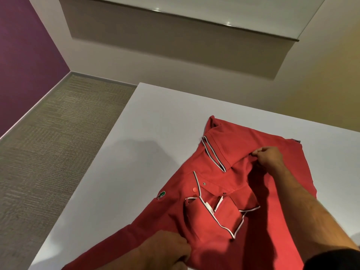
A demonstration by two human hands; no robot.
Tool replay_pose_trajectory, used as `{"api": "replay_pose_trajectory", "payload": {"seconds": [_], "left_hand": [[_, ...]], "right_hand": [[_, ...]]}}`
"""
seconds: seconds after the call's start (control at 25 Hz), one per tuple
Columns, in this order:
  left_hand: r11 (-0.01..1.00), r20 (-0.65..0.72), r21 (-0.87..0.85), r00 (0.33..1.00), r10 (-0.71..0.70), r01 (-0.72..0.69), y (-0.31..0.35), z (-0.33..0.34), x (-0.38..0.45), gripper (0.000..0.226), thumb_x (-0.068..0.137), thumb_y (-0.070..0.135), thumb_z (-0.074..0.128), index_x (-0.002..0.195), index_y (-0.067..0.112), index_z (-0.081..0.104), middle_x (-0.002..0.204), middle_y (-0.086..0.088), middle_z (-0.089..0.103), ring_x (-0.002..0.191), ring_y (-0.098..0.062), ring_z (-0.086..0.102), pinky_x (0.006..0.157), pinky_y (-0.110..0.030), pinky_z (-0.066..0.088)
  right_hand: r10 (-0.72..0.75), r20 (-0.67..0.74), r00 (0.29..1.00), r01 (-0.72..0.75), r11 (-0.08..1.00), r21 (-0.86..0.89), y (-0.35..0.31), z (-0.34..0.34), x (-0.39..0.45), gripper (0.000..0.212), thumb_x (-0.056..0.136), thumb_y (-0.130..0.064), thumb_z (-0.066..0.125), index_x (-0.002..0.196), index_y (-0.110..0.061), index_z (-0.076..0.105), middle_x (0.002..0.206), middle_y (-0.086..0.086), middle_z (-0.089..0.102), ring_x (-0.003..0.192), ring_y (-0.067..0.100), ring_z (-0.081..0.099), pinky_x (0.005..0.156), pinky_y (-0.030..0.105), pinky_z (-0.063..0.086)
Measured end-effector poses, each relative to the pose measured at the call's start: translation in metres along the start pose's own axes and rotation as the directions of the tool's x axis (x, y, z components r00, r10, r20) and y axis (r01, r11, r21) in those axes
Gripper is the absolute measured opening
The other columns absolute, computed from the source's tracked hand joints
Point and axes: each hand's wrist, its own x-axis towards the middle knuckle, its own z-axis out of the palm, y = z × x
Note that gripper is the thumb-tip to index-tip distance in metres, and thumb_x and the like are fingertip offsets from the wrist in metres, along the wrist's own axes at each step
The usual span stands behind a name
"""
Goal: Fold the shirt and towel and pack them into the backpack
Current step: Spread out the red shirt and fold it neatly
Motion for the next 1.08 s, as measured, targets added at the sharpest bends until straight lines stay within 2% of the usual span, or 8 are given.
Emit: {"api": "replay_pose_trajectory", "payload": {"seconds": [0.16,0.28,0.44,0.52,0.68,0.84,1.0,1.08], "left_hand": [[0.986,-0.180,0.163,0.984,0.010,0.019,-0.015,0.023,-0.020,0.041,0.066,0.068,0.057,0.069,0.029,0.046,0.066,0.014,0.054,0.057,-0.003,0.050,0.048,-0.019,0.040],[0.988,-0.236,0.144,0.972,-0.020,0.056,-0.007,0.033,-0.022,0.033,0.061,0.056,0.067,0.064,0.027,0.050,0.063,0.013,0.055,0.054,-0.006,0.051,0.045,-0.021,0.038],[0.991,-0.364,0.082,0.929,-0.068,0.105,-0.003,0.035,-0.025,0.019,0.063,0.035,0.065,0.062,0.025,0.050,0.062,0.011,0.055,0.052,-0.008,0.050,0.043,-0.022,0.036],[0.991,-0.375,0.060,0.923,-0.091,0.122,-0.005,0.037,-0.027,0.014,0.065,0.033,0.063,0.063,0.025,0.051,0.062,0.011,0.055,0.052,-0.007,0.051,0.043,-0.020,0.036],[0.983,-0.309,0.101,0.944,-0.116,0.154,0.000,0.042,-0.029,0.023,0.053,0.027,0.077,0.062,0.027,0.055,0.060,0.015,0.056,0.048,-0.003,0.050,0.042,-0.016,0.037],[0.967,-0.198,0.117,0.959,-0.202,0.227,0.002,0.030,-0.032,0.031,0.045,0.038,0.079,0.060,0.028,0.054,0.057,0.015,0.056,0.043,-0.003,0.050,0.041,-0.014,0.038],[0.964,-0.188,-0.029,0.946,-0.264,0.263,0.003,-0.005,-0.037,0.016,0.073,0.034,0.065,0.077,0.020,0.058,0.076,0.002,0.064,0.069,-0.016,0.060,0.063,-0.021,0.043],[0.946,-0.156,-0.162,0.939,-0.306,0.282,0.002,-0.027,-0.042,0.014,0.076,0.031,0.062,0.086,0.021,0.066,0.077,0.004,0.064,0.074,-0.011,0.058,0.068,-0.017,0.042]], "right_hand": [[-0.326,0.139,0.935,0.353,0.891,-0.287,0.011,-0.003,-0.009,0.032,0.069,0.004,0.063,0.091,-0.014,0.078,0.091,0.009,0.076,0.079,0.028,0.069,0.071,0.031,0.051],[-0.506,0.184,0.843,0.519,0.674,-0.525,0.023,-0.011,-0.016,0.031,0.072,-0.017,0.075,0.102,-0.023,0.076,0.096,0.010,0.069,0.092,0.035,0.064,0.068,0.038,0.051],[-0.693,0.221,0.686,0.663,0.470,-0.583,0.026,-0.021,-0.026,0.032,0.069,-0.023,0.077,0.101,-0.021,0.075,0.106,0.003,0.061,0.098,0.029,0.054,0.064,0.036,0.051],[-0.702,0.263,0.662,0.700,0.452,-0.553,0.024,-0.026,-0.030,0.040,0.065,-0.020,0.077,0.105,-0.022,0.075,0.112,0.000,0.066,0.100,0.029,0.059,0.069,0.036,0.054],[-0.660,0.278,0.698,0.693,0.525,-0.494,0.019,-0.031,-0.027,0.043,0.063,-0.009,0.077,0.104,-0.023,0.076,0.106,0.003,0.074,0.096,0.031,0.069,0.072,0.038,0.055],[-0.614,0.294,0.733,0.653,0.513,-0.557,0.019,-0.043,-0.013,0.054,0.063,0.004,0.064,0.107,-0.026,0.076,0.103,0.004,0.073,0.095,0.033,0.067,0.071,0.038,0.054],[-0.525,0.353,0.774,0.601,0.435,-0.670,0.006,-0.053,0.001,0.054,0.068,-0.002,0.063,0.106,-0.038,0.073,0.106,-0.007,0.074,0.098,0.025,0.068,0.075,0.035,0.055],[-0.476,0.415,0.776,0.605,0.375,-0.702,-0.021,-0.054,0.001,0.044,0.072,-0.006,0.066,0.104,-0.036,0.074,0.103,-0.004,0.074,0.097,0.025,0.066,0.075,0.031,0.052]]}}
